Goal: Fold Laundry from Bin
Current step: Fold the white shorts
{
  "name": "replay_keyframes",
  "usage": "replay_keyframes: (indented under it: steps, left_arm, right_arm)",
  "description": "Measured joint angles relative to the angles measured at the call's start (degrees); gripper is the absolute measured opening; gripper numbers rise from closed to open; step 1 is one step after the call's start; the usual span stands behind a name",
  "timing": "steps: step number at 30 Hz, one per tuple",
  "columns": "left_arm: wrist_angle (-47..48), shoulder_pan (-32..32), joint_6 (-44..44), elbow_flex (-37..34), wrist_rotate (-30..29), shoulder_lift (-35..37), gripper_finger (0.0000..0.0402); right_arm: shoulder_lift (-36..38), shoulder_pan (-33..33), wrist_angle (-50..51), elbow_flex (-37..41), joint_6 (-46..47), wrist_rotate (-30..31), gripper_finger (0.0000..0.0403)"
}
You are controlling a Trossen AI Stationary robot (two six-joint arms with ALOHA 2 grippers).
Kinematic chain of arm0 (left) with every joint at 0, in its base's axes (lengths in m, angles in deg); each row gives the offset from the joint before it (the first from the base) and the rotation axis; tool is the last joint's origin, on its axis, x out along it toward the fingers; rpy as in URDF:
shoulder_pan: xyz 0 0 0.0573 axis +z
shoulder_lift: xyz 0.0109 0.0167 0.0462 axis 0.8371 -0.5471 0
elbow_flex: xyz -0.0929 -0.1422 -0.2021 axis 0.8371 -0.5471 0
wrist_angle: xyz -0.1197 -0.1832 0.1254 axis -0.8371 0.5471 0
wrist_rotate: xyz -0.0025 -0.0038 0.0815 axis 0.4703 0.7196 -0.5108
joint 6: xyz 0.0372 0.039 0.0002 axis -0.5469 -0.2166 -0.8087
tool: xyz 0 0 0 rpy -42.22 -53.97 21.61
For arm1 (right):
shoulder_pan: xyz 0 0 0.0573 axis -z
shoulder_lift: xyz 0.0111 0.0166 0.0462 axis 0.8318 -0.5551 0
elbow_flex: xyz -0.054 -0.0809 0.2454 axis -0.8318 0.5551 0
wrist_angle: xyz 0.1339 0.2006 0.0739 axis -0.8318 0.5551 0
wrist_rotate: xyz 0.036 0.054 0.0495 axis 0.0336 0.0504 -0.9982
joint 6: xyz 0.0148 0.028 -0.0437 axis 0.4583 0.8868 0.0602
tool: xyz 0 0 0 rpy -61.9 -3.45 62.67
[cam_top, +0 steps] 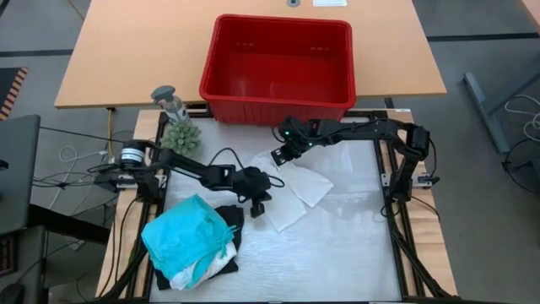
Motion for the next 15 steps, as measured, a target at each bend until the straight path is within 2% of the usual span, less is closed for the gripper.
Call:
replay_keyframes:
  steps: [4, 7, 10, 15]
  left_arm:
    - [-4.3, -0.9, 2.7, 0.1, -0.6, -3.0, 0.0]
    - [-6.3, -1.4, 4.3, 0.5, 2.0, -6.2, 0.0]
    - [-6.8, -1.7, 4.9, 2.5, 4.1, -9.0, 0.0]
    - [-6.4, -1.4, 4.9, 6.6, 3.4, -12.2, 0.0]
  right_arm:
    - [0.0, -0.1, 1.1, 0.0, -1.1, -0.3, 0.0024]
    - [0.0, -0.1, 1.9, 0.0, -1.7, -0.6, 0.0024]
    - [0.0, -0.1, 2.3, 0.0, -2.4, -0.6, 0.0024]
    - [0.0, -0.1, 2.3, 0.0, -2.9, -1.4, 0.0024]
